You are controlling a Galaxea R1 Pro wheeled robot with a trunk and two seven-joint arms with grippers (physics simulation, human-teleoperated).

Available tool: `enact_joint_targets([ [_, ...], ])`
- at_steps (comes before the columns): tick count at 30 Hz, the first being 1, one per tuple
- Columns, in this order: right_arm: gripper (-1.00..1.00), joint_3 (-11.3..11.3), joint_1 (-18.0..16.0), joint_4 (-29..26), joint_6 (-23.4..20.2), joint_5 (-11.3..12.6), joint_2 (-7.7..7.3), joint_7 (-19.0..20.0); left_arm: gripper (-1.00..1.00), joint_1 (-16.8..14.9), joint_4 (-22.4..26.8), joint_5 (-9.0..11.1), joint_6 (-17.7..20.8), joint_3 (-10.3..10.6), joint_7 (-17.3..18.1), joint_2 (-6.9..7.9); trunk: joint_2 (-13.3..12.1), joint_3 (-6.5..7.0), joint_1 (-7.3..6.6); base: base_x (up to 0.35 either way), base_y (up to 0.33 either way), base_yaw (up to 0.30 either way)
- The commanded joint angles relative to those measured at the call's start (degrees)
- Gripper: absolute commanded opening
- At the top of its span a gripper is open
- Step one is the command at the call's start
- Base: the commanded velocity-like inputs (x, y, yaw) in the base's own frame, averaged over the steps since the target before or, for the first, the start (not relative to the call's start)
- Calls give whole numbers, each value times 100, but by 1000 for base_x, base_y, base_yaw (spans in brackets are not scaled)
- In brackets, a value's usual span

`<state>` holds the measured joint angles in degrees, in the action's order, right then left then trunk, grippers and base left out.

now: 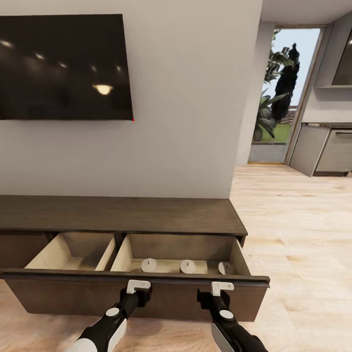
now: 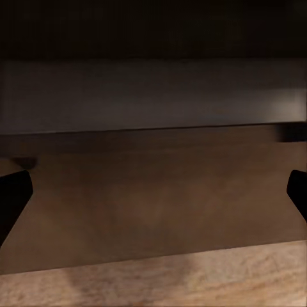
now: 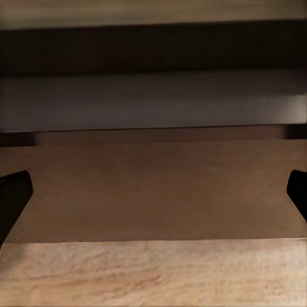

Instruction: Place each of the two pumpkins and all three candles from the living room inside a cabinet in the living room (use any cabinet), then make sure every cabinet is closed, and position the cauldron so it is next to a table in the living room.

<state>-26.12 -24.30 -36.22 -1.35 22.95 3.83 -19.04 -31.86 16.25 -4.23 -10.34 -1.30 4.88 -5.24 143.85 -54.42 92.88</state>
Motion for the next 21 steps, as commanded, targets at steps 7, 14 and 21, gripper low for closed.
enact_joint_targets([
  [7,100,-34,-5,-8,-14,37,-5,-46,100,-5,-2,-43,-21,-3,4,1,2,-5,1,265,0,0],
  [14,100,-34,-5,-8,-14,39,-5,-47,100,-5,0,-43,-21,-2,4,2,2,-5,1,272,0,0],
  [21,100,-34,-5,-8,-14,39,-5,-47,100,-5,1,-43,-21,-2,4,3,2,-5,1,269,0,0],
])
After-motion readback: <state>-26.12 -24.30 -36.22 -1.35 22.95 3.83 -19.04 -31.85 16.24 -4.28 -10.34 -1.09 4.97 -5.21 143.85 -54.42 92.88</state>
